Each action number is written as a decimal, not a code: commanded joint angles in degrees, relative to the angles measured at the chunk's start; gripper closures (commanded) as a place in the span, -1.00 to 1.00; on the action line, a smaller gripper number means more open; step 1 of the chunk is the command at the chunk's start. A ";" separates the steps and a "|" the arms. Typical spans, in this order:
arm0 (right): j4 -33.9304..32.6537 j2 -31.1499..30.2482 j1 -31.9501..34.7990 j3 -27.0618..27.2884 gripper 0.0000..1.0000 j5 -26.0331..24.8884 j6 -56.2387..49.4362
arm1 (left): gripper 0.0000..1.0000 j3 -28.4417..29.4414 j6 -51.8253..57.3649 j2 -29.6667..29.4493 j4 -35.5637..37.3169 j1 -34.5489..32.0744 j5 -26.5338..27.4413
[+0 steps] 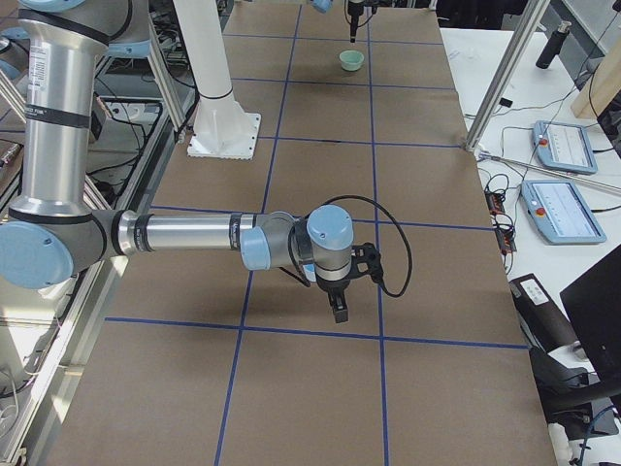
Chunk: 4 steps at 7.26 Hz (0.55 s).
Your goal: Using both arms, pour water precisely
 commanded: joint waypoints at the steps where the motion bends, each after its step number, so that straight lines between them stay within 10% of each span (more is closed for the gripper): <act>1: 0.29 -0.03 -0.13 -0.05 -0.99 0.25 -0.06 | -0.98 4.53 -0.33 -2.24 -0.41 0.24 -0.11; 4: 1.09 -0.03 -1.44 0.30 -0.99 0.94 0.21 | -0.90 7.96 -0.33 -4.69 -0.41 1.47 -0.11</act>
